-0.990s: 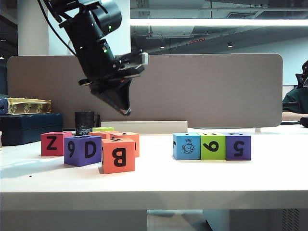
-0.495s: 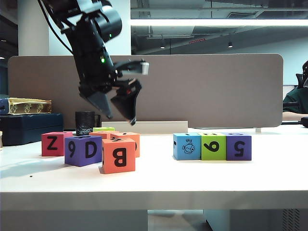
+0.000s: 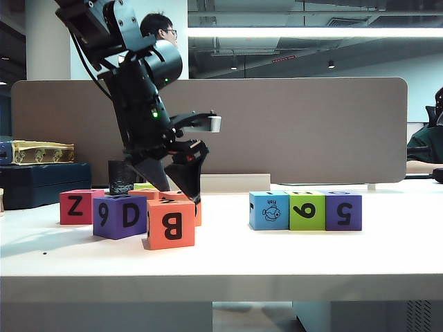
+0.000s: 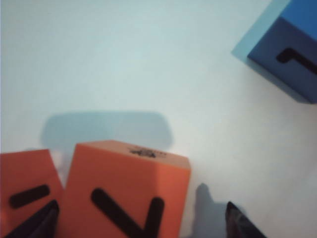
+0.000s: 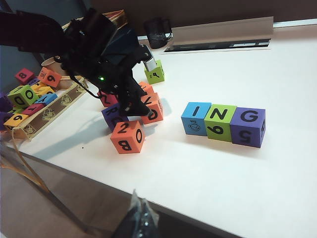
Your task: Select the appropriate blocks from the scattered letter blocks on the table and arrange them in a row to spell out "TURING".
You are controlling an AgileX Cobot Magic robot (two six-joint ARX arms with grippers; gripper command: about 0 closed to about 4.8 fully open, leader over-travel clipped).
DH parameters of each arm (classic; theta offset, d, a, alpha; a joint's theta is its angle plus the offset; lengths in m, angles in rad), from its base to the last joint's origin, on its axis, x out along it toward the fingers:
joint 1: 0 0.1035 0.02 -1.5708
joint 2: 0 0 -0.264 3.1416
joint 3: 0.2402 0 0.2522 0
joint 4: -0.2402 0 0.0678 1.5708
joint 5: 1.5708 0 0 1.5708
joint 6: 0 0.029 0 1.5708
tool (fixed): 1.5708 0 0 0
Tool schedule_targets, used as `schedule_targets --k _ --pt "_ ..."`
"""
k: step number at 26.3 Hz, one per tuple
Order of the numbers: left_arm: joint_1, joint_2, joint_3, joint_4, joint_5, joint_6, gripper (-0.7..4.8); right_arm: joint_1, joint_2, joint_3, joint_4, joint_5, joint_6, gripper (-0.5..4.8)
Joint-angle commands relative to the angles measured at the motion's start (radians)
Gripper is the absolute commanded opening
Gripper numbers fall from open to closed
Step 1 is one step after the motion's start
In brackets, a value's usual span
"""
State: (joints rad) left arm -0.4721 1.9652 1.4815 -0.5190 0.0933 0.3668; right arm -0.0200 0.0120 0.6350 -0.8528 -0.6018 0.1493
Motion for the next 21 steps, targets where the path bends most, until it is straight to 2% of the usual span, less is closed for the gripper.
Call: schedule_targets --k 1,5,10,12,19,21 --pt "-0.002 0.023 0.003 0.005 0.009 0.003 3.47 0.000 -0.010 0.003 0.011 0.004 0.000 -0.01" --pt "-0.002 0.034 0.003 0.009 0.008 0.003 2.99 0.000 -0.010 0.003 0.011 0.039 0.000 -0.01" --pt "-0.002 0.024 0.005 0.045 -0.007 0.000 2.73 0.000 -0.010 0.003 0.011 0.050 0.000 -0.01" --pt "-0.002 0.019 0.054 0.035 -0.025 -0.008 2.72 0.000 -0.010 0.003 0.011 0.050 0.000 -0.01" --pt "0.004 0.020 0.195 0.031 -0.190 -0.008 2.72 0.000 -0.010 0.003 0.011 0.050 0.000 -0.01" --pt "0.022 0.020 0.223 0.052 -0.284 -0.008 2.72 0.000 -0.010 0.003 0.011 0.050 0.000 -0.01"
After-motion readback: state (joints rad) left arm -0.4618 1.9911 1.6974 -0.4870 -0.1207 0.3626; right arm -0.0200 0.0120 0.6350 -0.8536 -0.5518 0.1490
